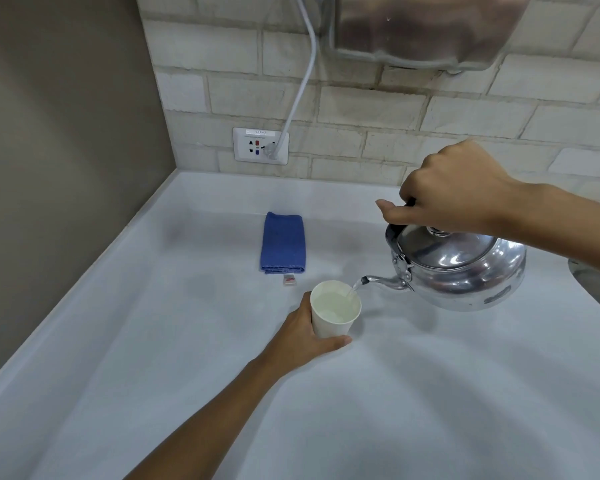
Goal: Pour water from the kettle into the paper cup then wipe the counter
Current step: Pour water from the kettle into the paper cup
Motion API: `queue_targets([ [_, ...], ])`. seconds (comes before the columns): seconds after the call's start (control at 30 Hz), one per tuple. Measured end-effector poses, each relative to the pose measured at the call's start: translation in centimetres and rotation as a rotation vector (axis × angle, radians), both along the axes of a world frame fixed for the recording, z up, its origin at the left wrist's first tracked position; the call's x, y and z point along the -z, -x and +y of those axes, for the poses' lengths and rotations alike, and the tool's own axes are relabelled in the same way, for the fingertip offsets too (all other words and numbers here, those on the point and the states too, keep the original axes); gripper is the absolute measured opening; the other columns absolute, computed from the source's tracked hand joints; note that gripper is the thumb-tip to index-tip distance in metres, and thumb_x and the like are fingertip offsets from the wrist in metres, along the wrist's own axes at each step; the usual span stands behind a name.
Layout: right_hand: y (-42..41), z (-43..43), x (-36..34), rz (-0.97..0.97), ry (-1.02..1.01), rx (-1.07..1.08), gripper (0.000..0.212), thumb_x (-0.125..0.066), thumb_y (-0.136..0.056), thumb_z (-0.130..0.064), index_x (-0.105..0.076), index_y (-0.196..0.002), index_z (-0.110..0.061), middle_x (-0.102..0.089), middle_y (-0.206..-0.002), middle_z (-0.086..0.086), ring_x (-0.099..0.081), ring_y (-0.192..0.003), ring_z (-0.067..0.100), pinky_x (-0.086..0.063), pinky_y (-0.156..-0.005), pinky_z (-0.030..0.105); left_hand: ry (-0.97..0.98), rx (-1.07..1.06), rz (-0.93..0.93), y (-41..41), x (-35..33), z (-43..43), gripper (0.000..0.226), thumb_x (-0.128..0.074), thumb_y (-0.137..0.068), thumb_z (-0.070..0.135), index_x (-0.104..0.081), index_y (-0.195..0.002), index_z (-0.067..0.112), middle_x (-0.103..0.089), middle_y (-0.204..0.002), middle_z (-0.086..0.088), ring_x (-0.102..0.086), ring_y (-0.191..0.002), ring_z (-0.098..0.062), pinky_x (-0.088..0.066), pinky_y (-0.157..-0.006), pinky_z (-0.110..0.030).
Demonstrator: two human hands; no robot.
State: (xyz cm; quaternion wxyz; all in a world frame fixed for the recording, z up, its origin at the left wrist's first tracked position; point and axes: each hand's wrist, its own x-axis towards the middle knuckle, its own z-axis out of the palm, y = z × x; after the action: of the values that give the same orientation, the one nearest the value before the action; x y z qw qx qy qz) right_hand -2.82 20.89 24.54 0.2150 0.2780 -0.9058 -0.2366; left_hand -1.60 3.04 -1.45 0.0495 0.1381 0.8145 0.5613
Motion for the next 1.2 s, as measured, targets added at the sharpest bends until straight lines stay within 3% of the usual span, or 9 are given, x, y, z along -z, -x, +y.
queue_targets([
  [0.17,0.3,0.1,0.4,-0.015,0.009,-0.016,0.061,-0.044,-0.085,-0.043,-0.022,-0.038,-0.011,-0.015,-0.034,0.002,-0.018,-0.037,0.021,-0.013,-0.046,0.021,0.003,-0.004,-0.007,0.0,-0.1,0.0,0.079,-0.081,-0.058,0.053,-0.036,-0.122,0.04,-0.054,-0.117,0.021,-0.052,-0.107,0.001,-0.045,-0.077,-0.007],
  [0.43,0.7,0.8,1.2,-0.037,0.114,-0.008,0.061,-0.046,-0.085,-0.041,-0.02,-0.038,-0.014,-0.013,-0.034,-0.002,-0.009,-0.036,0.016,-0.013,-0.047,0.02,0.007,0.0,-0.012,-0.1,-0.1,0.0,0.08,-0.081,-0.059,0.052,-0.035,-0.122,0.039,-0.052,-0.118,0.019,-0.051,-0.109,-0.001,-0.044,-0.079,-0.009],
  [0.63,2.8,2.9,3.5,-0.062,0.349,0.067,0.061,-0.047,-0.083,-0.044,-0.026,-0.034,-0.016,-0.023,-0.03,-0.002,-0.021,-0.033,0.015,-0.016,-0.045,0.021,0.023,-0.001,-0.028,0.0,-0.1,0.1,0.079,-0.079,-0.057,0.058,-0.034,-0.121,0.043,-0.05,-0.116,0.026,-0.048,-0.11,0.003,-0.042,-0.084,-0.011],
  [0.73,5.4,4.4,4.7,-0.088,0.518,0.165,0.06,-0.049,-0.084,-0.046,-0.047,-0.037,-0.008,-0.031,-0.032,0.0,-0.031,-0.037,0.017,-0.021,-0.045,0.022,0.041,-0.008,-0.038,0.0,-0.1,0.0,0.077,-0.077,-0.055,0.062,-0.032,-0.116,0.052,-0.048,-0.116,0.03,-0.046,-0.111,0.008,-0.04,-0.084,-0.009],
  [0.83,8.5,5.3,5.9,-0.106,0.637,0.267,0.058,-0.049,-0.083,-0.048,-0.064,-0.056,0.001,-0.041,-0.04,0.008,-0.041,-0.045,0.024,-0.025,-0.046,0.024,0.058,-0.014,-0.038,0.0,-0.2,0.1,0.075,-0.076,-0.053,0.066,-0.031,-0.112,0.057,-0.049,-0.116,0.03,-0.046,-0.11,0.01,-0.04,-0.083,-0.009],
  [0.9,10.3,5.4,6.6,-0.13,0.697,0.299,0.06,-0.048,-0.083,-0.049,-0.057,-0.051,0.001,-0.039,-0.042,0.007,-0.041,-0.046,0.025,-0.024,-0.046,0.025,0.065,-0.012,-0.039,0.0,-0.2,0.1,0.076,-0.075,-0.052,0.068,-0.031,-0.114,0.056,-0.049,-0.116,0.03,-0.046,-0.11,0.009,-0.04,-0.085,-0.011],
  [1.03,13.4,4.9,7.6,-0.164,0.796,0.347,0.056,-0.047,-0.083,-0.047,-0.031,-0.04,-0.014,-0.031,-0.039,0.002,-0.036,-0.041,0.022,-0.024,-0.046,0.026,0.077,-0.017,-0.05,-0.1,-0.1,0.1,0.082,-0.075,-0.051,0.069,-0.034,-0.119,0.05,-0.05,-0.116,0.03,-0.047,-0.111,0.006,-0.043,-0.091,-0.019],
  [1.13,15.6,4.4,8.2,-0.174,0.871,0.391,0.053,-0.047,-0.081,-0.045,-0.032,-0.04,-0.015,-0.033,-0.04,0.003,-0.036,-0.041,0.023,-0.027,-0.048,0.026,0.095,-0.028,-0.067,0.0,-0.1,0.1,0.079,-0.076,-0.051,0.066,-0.032,-0.116,0.055,-0.049,-0.115,0.032,-0.047,-0.11,0.007,-0.044,-0.092,-0.021],
  [1.2,16.8,4.2,8.5,-0.17,0.9,0.4,0.051,-0.047,-0.08,-0.043,-0.032,-0.04,-0.014,-0.033,-0.041,0.004,-0.036,-0.043,0.025,-0.028,-0.05,0.027,0.105,-0.031,-0.074,0.0,-0.2,0.1,0.077,-0.077,-0.052,0.065,-0.031,-0.113,0.06,-0.048,-0.112,0.037,-0.046,-0.109,0.011,-0.042,-0.088,-0.013],
])
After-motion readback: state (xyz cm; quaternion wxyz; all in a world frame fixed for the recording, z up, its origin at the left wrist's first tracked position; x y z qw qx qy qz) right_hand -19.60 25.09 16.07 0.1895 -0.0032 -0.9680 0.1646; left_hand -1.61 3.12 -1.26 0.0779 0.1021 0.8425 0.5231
